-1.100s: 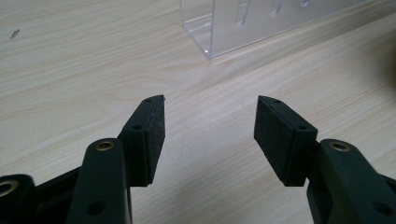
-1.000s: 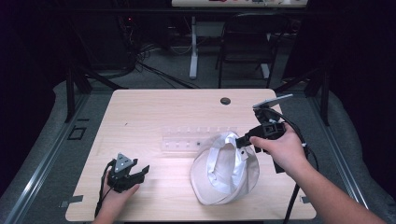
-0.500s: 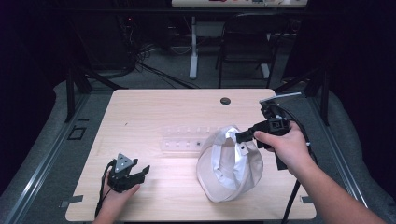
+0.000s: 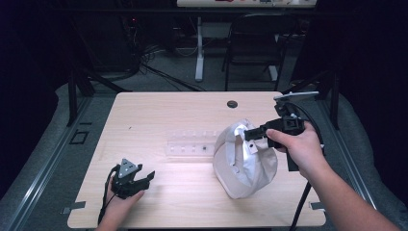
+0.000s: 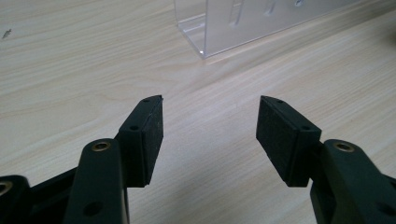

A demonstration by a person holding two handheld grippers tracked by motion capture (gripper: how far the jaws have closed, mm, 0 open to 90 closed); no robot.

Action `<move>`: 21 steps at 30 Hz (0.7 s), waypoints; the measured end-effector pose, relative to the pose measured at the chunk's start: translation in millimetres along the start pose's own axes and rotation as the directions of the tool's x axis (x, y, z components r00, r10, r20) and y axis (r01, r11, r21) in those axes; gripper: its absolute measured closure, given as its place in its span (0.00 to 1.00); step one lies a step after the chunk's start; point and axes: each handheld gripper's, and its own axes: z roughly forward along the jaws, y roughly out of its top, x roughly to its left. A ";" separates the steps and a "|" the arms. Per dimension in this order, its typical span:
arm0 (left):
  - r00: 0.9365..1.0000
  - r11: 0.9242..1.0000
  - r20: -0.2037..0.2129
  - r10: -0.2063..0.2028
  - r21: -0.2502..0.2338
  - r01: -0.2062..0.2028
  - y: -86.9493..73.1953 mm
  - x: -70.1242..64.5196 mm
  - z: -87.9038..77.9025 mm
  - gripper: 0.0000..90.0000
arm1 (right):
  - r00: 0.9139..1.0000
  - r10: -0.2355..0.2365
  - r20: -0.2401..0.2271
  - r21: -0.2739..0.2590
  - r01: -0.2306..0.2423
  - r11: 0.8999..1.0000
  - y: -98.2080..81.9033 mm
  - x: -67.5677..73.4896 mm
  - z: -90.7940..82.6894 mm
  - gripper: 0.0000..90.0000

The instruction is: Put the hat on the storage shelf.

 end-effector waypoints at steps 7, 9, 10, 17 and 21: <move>1.000 1.000 0.009 0.007 -0.005 -0.007 0.8 -2.7 -0.2 0.46 | 0.999 -0.002 -0.036 -0.020 0.001 1.000 4.9 2.3 -2.1 0.91; 1.000 1.000 0.013 0.000 -0.009 0.000 0.9 -3.3 -0.1 0.46 | 0.999 0.000 -0.045 -0.025 -0.001 1.000 6.1 3.4 -1.6 0.91; 1.000 1.000 0.014 0.001 -0.010 -0.001 1.0 -3.2 -0.3 0.46 | 0.999 0.003 -0.050 -0.027 -0.005 1.000 6.6 4.1 -1.3 0.91; 1.000 1.000 0.023 0.003 -0.016 -0.003 2.1 -6.2 -1.9 0.46 | 0.998 0.000 -0.057 -0.039 -0.002 0.999 11.5 9.5 -1.2 0.91; 1.000 1.000 0.020 0.010 -0.015 -0.010 2.4 -7.6 -1.7 0.46 | 0.998 -0.007 -0.062 -0.044 0.005 0.999 14.9 12.1 -3.9 0.91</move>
